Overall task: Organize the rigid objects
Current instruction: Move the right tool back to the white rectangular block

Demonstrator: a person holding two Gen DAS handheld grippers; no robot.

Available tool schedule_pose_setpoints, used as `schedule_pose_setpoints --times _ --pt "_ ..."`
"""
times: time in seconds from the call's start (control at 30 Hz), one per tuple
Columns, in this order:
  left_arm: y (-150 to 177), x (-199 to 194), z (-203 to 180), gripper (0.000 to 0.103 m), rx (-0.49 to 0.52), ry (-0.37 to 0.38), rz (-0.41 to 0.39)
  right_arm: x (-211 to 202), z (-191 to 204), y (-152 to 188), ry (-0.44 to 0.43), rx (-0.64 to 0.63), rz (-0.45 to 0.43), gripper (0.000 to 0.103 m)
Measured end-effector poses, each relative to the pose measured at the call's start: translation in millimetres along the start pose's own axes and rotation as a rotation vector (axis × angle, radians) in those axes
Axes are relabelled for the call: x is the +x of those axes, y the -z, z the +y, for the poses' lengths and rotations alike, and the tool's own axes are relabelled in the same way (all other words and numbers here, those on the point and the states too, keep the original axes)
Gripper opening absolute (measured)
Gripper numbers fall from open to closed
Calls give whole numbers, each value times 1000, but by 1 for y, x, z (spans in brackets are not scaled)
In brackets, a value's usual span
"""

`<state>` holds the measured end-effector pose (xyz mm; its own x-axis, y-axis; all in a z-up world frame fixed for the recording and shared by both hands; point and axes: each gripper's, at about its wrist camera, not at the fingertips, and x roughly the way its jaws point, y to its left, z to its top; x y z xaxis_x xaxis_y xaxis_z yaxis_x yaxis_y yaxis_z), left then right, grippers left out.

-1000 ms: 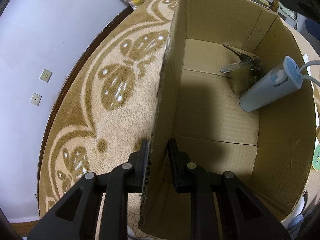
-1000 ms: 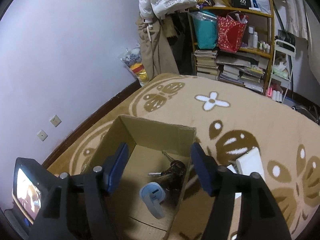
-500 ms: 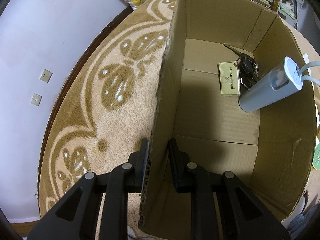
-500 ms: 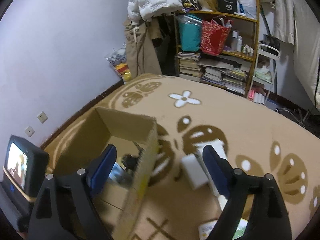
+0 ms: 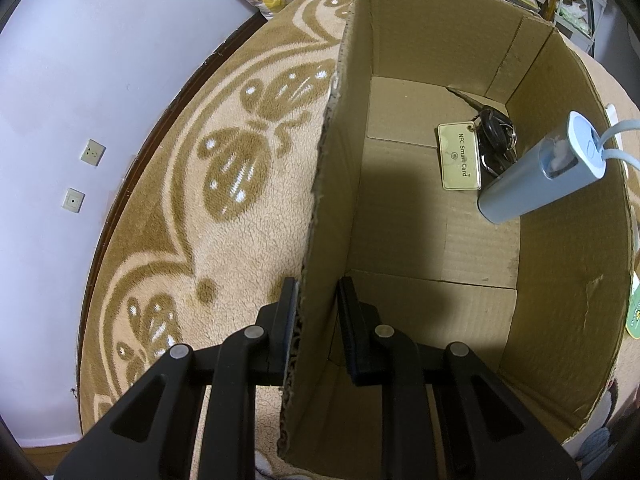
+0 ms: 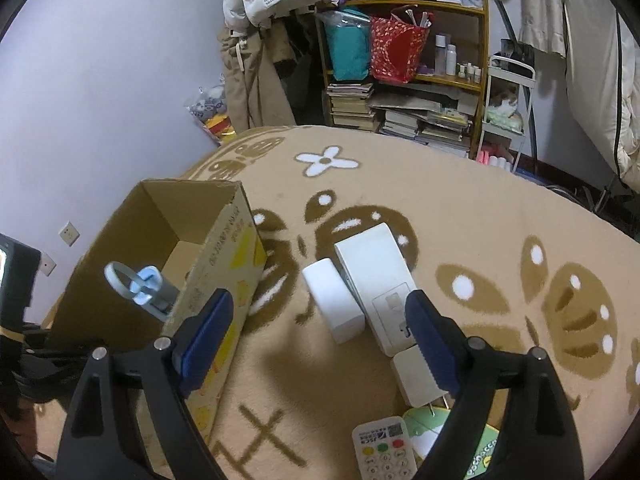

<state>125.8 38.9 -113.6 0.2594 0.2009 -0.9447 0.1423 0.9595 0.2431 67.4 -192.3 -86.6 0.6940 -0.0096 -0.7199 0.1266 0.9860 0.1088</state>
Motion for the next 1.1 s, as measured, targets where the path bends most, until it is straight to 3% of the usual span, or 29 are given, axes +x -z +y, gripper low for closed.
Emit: schedule_pose_setpoints --times 0.2,0.4,0.47,0.6,0.93,1.1 --pt "0 0 -1 20 0 -1 0 13 0 4 10 -35 -23 92" --pt "0 0 -2 20 5 -5 -1 27 -3 10 -35 -27 -56 91" --pt "0 1 -3 20 8 -10 -1 34 -3 10 -38 -31 -54 83" --pt "0 1 -5 20 9 -15 -1 41 -1 9 -33 -51 -55 82" --pt "1 2 -6 20 13 -21 -2 53 -1 7 -26 -61 -39 65" --pt "1 2 -6 20 14 -20 -2 57 -6 10 -20 -53 -29 62"
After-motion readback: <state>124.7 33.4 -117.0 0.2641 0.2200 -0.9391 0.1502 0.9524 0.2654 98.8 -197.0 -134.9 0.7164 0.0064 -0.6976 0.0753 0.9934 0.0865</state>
